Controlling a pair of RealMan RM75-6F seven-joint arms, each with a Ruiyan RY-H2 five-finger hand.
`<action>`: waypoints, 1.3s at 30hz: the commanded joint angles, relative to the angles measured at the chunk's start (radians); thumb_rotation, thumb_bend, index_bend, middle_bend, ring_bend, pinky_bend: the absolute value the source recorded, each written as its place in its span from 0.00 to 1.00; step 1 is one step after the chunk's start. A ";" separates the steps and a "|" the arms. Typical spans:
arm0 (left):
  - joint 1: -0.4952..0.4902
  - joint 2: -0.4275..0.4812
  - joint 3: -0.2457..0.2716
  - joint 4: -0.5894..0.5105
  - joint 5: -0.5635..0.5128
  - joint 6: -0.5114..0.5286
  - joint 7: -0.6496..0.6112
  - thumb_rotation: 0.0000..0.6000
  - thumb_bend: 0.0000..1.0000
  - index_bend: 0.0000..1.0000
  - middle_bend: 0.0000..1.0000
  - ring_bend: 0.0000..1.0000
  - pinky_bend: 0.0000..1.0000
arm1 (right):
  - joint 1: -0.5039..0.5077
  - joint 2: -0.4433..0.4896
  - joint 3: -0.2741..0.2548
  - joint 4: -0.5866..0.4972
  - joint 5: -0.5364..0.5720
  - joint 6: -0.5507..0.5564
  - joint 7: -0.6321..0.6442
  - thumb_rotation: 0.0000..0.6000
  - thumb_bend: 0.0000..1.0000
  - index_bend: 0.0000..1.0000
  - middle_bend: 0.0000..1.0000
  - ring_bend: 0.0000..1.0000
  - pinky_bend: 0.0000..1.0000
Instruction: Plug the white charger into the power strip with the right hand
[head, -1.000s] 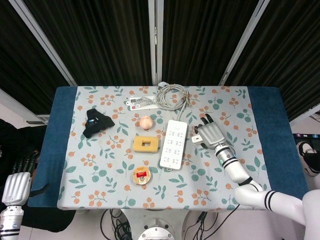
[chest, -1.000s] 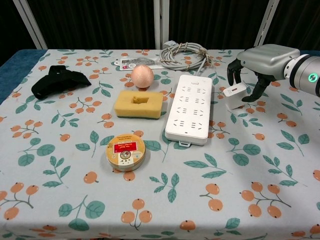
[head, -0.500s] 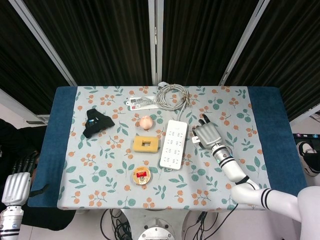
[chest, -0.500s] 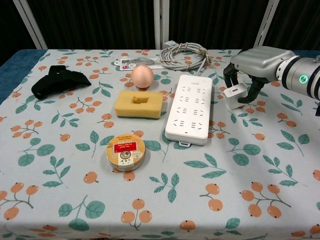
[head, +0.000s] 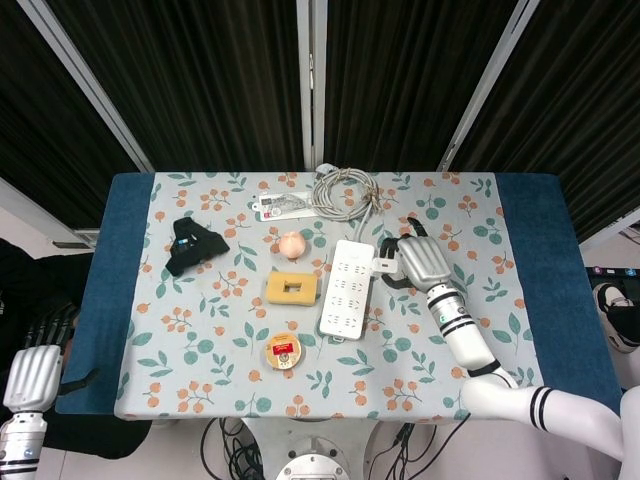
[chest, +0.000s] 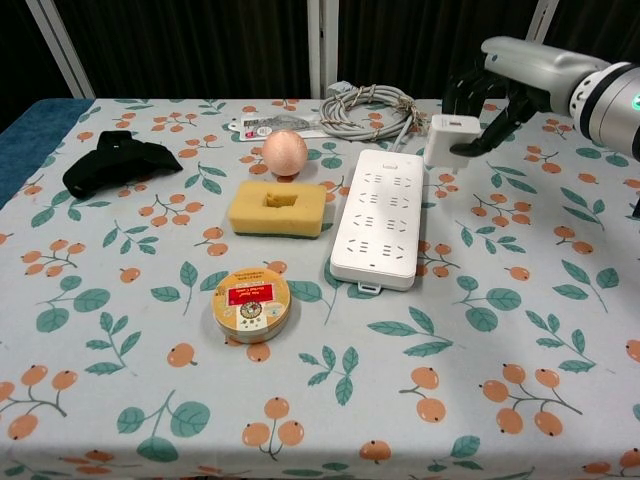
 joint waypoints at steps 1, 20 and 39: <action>0.000 0.001 0.002 0.000 0.002 0.000 -0.001 1.00 0.14 0.07 0.03 0.00 0.00 | 0.001 -0.042 0.037 -0.008 0.056 0.027 0.018 1.00 0.46 0.77 0.66 0.40 0.00; 0.008 -0.012 0.003 0.038 -0.003 0.000 -0.046 1.00 0.14 0.07 0.03 0.00 0.00 | 0.098 -0.237 0.075 0.169 0.193 0.037 -0.084 1.00 0.53 0.78 0.66 0.41 0.00; 0.005 -0.021 0.000 0.057 -0.005 -0.008 -0.059 1.00 0.14 0.07 0.03 0.00 0.00 | 0.133 -0.275 0.081 0.212 0.226 0.017 -0.132 1.00 0.53 0.79 0.66 0.41 0.00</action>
